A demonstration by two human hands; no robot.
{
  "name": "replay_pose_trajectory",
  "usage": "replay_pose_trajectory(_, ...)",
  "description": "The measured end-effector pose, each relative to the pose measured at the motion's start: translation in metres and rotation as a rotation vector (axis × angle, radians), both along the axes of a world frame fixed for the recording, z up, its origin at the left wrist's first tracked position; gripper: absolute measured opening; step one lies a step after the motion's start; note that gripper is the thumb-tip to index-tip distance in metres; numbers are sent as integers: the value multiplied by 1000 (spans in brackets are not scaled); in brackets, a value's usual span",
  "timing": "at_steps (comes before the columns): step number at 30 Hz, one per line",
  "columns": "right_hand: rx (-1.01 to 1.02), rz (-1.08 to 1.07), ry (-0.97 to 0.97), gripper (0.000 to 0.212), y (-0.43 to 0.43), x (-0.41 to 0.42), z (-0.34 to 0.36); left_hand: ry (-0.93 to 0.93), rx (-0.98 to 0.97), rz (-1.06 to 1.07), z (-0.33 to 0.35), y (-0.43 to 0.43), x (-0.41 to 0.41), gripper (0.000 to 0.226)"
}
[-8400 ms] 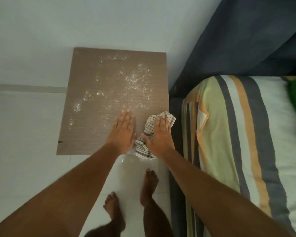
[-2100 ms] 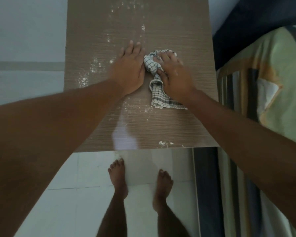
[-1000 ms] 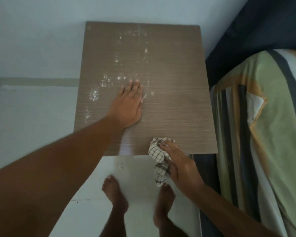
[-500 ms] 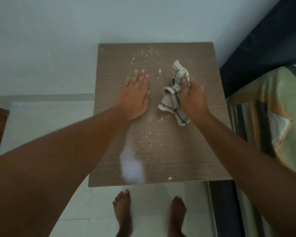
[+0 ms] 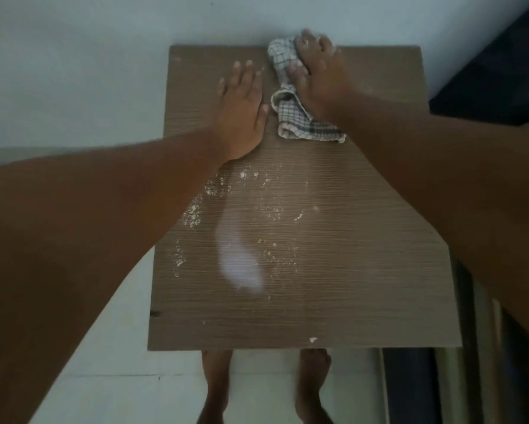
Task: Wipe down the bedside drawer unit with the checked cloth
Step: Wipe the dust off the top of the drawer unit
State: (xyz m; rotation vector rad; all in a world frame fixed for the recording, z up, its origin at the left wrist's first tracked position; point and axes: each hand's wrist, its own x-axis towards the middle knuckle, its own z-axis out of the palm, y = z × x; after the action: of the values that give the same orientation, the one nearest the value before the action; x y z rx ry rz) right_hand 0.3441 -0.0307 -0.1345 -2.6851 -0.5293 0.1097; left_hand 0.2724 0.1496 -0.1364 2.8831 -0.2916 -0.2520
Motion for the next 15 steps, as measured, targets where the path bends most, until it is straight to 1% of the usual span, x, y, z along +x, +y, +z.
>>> replay_pose_trajectory(3,-70,-28,10,62,7,-1,-10,17,60,-34,-5,4,1,63)
replay_pose_trajectory(7,-102,-4,4,56,8,-3,-9,5,56,-61,-10,6,2,62)
replay_pose_trajectory(15,-80,7,31,47,8,-35,9,1,70,-49,-4,-2,-9,62)
